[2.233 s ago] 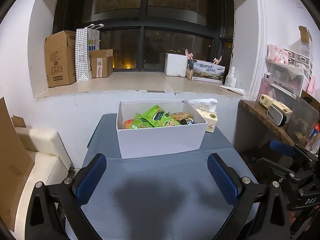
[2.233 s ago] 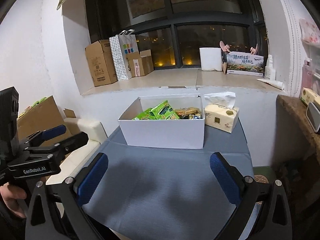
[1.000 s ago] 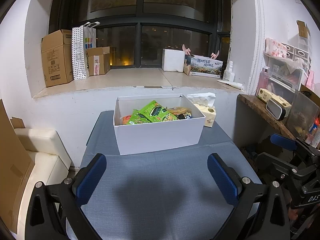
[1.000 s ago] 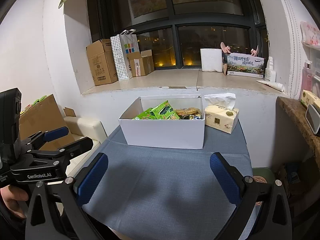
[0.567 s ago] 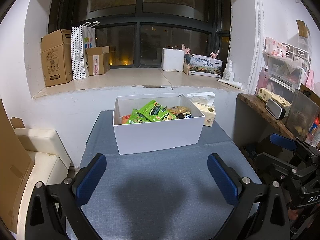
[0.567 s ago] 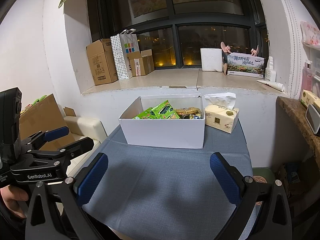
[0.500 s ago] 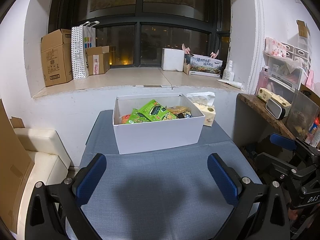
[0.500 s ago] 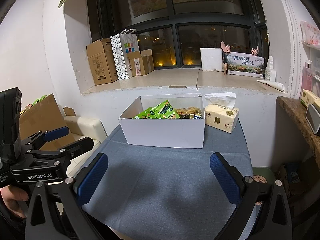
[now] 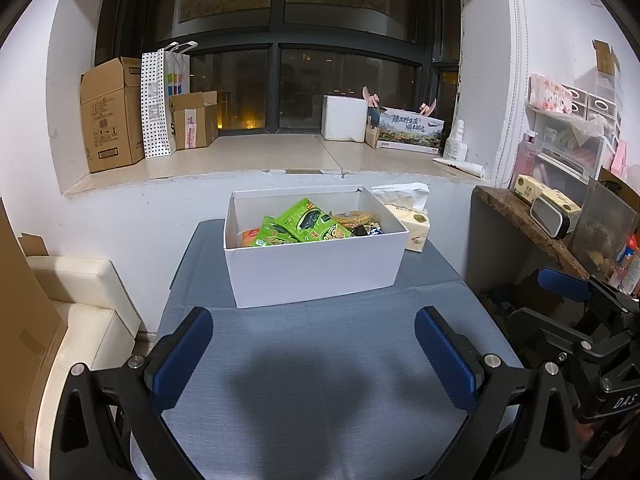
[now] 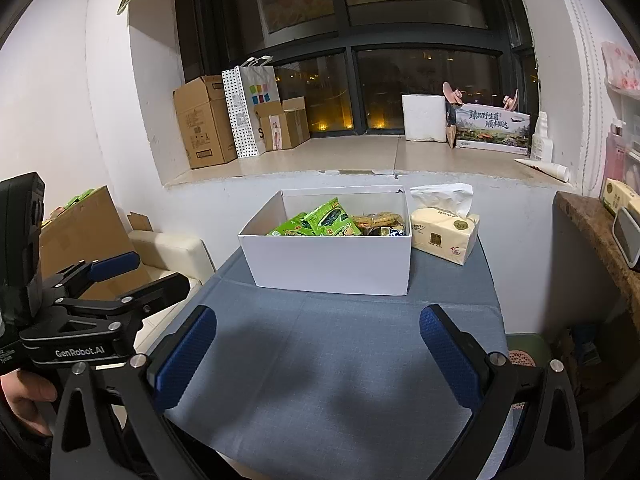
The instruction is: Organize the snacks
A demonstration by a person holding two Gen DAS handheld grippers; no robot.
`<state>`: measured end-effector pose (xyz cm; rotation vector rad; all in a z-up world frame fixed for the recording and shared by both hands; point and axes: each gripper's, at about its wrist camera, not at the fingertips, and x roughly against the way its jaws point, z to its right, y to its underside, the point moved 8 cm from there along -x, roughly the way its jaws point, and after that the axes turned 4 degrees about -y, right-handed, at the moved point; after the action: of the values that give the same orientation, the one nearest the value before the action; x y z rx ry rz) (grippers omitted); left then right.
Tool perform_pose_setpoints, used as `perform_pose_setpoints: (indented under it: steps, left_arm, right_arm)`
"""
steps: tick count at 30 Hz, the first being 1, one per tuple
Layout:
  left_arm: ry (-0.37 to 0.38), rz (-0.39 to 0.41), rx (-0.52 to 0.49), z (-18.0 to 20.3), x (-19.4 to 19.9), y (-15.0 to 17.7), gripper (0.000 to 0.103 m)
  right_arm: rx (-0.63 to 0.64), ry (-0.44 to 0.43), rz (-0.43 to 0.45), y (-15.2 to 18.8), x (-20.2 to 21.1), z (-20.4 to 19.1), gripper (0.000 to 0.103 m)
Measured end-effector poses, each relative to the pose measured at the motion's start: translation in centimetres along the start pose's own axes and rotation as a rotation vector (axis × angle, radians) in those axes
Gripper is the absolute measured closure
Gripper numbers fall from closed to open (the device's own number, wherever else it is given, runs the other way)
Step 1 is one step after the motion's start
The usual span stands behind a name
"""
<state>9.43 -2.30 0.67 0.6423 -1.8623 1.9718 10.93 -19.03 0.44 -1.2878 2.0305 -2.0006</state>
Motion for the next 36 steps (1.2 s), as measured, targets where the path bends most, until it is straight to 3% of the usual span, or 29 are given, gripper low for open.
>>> perform_pose_setpoints:
  steps: [36]
  left_arm:
    - [0.008, -0.013, -0.009, 0.3, -0.19, 0.3, 0.0]
  right_arm:
    - [0.004, 0.014, -0.009, 0.06, -0.02, -0.08, 0.0]
